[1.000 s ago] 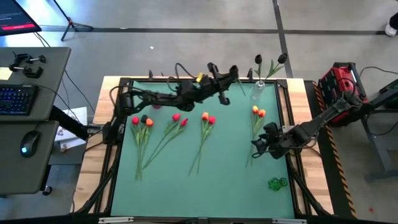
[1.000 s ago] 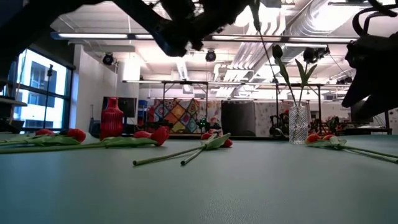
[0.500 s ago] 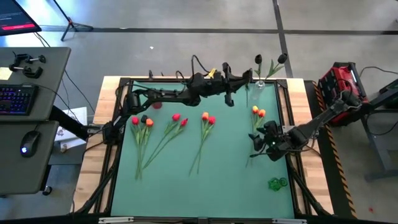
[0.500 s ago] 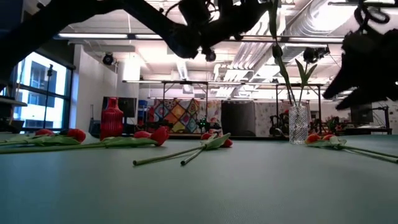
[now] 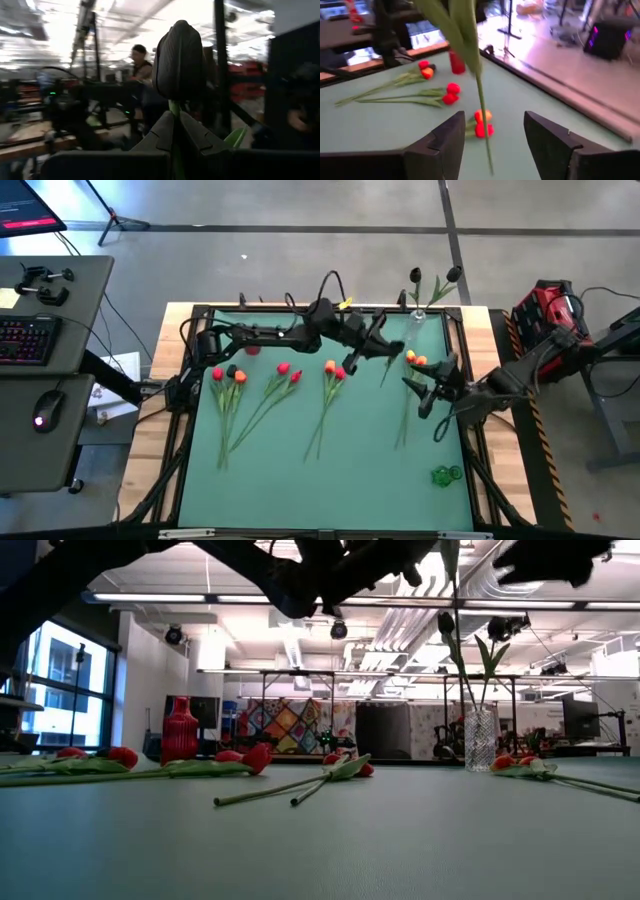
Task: Sort flowers into vase by color
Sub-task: Put the black tulip into the transparent vase
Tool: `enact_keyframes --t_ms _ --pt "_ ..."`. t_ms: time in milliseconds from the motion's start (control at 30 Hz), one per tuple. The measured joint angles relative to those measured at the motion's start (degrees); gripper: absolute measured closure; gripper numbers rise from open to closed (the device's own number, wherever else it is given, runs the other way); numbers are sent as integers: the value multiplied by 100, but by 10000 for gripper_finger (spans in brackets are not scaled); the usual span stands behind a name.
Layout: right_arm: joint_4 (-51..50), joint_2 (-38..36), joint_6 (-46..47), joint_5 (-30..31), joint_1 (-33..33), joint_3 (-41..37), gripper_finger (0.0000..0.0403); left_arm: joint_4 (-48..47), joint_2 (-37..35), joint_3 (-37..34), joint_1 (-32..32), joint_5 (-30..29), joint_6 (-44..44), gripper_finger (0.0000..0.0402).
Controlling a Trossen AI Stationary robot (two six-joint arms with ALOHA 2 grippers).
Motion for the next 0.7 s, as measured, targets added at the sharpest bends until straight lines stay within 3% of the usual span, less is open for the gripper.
enact_keyframes --t_ms 700 --pt "2500 192 -2531 -998 -744 -228 215 -159 22 -2 -435 -552 502 401"
